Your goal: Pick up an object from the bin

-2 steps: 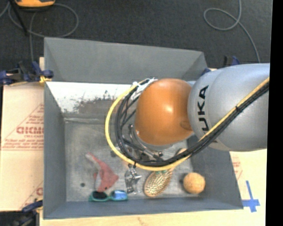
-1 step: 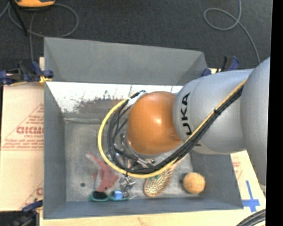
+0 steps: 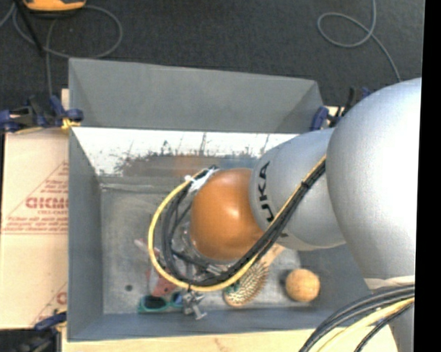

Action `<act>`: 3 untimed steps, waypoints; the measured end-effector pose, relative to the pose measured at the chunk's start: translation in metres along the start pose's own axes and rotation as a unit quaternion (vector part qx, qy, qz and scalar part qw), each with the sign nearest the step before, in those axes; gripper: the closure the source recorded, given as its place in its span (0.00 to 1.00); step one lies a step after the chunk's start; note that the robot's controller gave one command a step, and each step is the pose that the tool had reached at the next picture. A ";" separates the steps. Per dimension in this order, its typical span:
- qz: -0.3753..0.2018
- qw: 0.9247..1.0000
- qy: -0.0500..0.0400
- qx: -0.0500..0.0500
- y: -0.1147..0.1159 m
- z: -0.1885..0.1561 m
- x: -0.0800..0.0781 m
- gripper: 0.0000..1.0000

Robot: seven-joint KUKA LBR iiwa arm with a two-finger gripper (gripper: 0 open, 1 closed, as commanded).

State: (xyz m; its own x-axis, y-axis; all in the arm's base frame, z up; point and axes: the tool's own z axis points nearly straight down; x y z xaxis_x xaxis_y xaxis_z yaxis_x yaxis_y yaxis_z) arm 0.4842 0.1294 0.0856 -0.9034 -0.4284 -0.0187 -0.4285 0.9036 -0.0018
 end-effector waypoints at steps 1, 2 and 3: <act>-0.087 0.996 -0.008 0.001 0.023 0.008 -0.020 1.00; -0.087 0.996 -0.008 0.000 0.023 0.008 -0.020 1.00; -0.151 0.989 0.007 -0.003 0.041 -0.115 -0.029 1.00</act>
Offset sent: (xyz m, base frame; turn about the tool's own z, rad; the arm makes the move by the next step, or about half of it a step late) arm 0.0000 0.0000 0.0000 0.0000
